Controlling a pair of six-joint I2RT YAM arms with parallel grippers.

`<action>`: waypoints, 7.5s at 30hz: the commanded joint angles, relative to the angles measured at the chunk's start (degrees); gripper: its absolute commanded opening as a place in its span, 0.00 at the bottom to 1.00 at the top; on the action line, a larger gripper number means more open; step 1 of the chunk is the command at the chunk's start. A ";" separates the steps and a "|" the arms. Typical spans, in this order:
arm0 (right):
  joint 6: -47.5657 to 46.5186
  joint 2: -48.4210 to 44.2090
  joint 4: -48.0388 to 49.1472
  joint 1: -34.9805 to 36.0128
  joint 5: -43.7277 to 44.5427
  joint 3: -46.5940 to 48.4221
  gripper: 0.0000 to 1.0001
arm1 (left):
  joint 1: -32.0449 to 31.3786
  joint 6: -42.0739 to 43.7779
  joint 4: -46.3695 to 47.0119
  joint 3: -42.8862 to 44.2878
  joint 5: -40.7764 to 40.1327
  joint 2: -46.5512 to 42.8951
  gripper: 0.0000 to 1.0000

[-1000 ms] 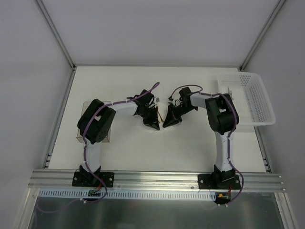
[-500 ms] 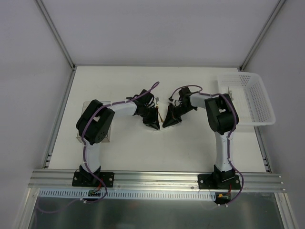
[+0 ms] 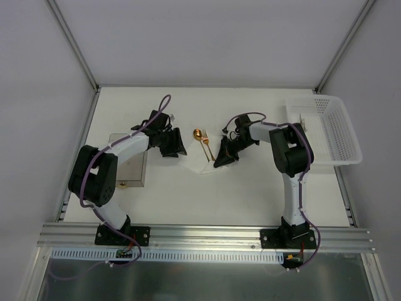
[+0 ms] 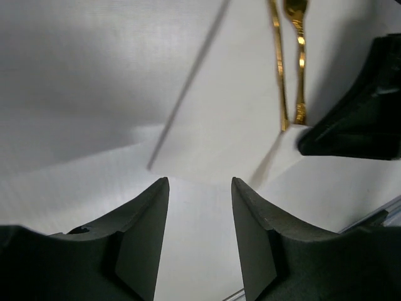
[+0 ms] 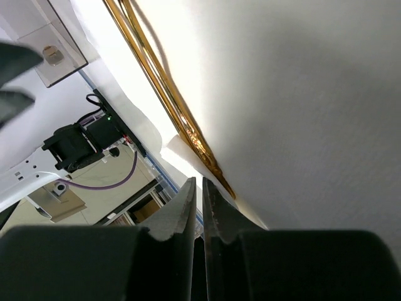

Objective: Place the utensils on the paper napkin and roll it up

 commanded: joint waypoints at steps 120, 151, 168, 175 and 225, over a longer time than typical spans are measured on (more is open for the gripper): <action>0.24 1.16 -1.00 -1.11 4.77 0.19 0.10 | 5.84 -19.49 46.17 -19.12 22.63 9.38 0.51; 0.42 1.86 -2.59 -0.14 8.37 1.41 0.08 | -0.66 -22.04 43.52 -7.28 26.94 11.29 0.01; -0.46 2.30 -3.82 -0.14 8.99 1.86 0.07 | -3.91 -35.57 51.43 -0.25 20.00 22.55 0.00; -0.46 2.65 -3.90 -0.05 8.99 1.86 0.07 | -5.67 -35.75 51.26 2.49 18.42 25.01 0.00; -0.20 -17.04 12.45 2.67 13.29 -4.38 0.09 | -6.64 -25.11 8.81 18.75 12.61 33.72 0.70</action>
